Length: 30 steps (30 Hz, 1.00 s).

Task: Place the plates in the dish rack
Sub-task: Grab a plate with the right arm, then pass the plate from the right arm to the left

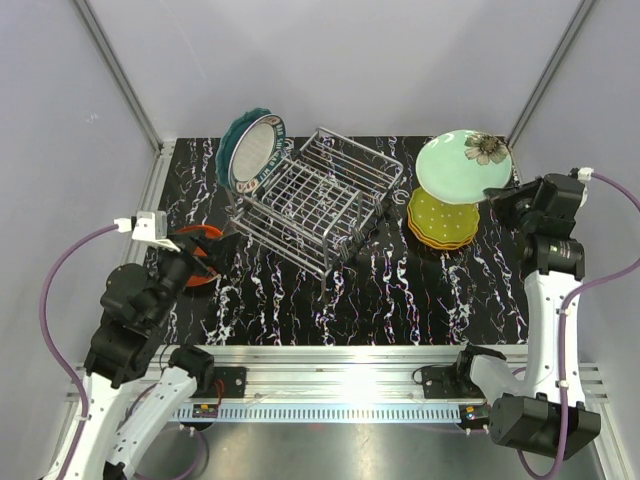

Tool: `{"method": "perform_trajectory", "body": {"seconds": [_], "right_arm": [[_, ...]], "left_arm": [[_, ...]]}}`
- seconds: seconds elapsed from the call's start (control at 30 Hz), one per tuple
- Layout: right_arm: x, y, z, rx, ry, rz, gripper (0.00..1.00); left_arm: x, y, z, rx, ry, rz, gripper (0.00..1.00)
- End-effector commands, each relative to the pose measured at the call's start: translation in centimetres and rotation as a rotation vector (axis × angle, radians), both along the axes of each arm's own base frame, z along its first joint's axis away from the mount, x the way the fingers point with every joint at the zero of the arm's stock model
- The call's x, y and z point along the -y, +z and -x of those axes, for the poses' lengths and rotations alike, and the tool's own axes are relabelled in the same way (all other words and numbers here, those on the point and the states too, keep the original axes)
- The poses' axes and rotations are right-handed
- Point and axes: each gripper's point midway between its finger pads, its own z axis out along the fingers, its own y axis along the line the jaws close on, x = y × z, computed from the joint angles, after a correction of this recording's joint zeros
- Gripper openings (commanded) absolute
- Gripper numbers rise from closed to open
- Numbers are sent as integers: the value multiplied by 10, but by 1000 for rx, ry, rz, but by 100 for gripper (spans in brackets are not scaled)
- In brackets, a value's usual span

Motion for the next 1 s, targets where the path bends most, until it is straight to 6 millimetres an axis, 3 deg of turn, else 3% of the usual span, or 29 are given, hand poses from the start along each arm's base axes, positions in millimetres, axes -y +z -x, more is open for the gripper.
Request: {"method": "perform_trajectory", "body": {"seconds": [0.0, 0.17, 0.47, 0.77, 0.97], "right_arm": [[-25, 95, 3, 286, 128, -4, 0], [-49, 116, 10, 338, 260, -32, 0], [-84, 134, 21, 394, 457, -117, 0], [-111, 119, 21, 376, 584, -123, 0], [-150, 115, 31, 377, 716, -104, 0]], "left_arm": [[33, 41, 17, 25, -181, 186, 99], [52, 61, 18, -5, -273, 297, 99], [99, 59, -5, -135, -411, 421, 99], [147, 73, -21, -176, -476, 416, 99], [172, 77, -40, -211, -481, 418, 99]]}}
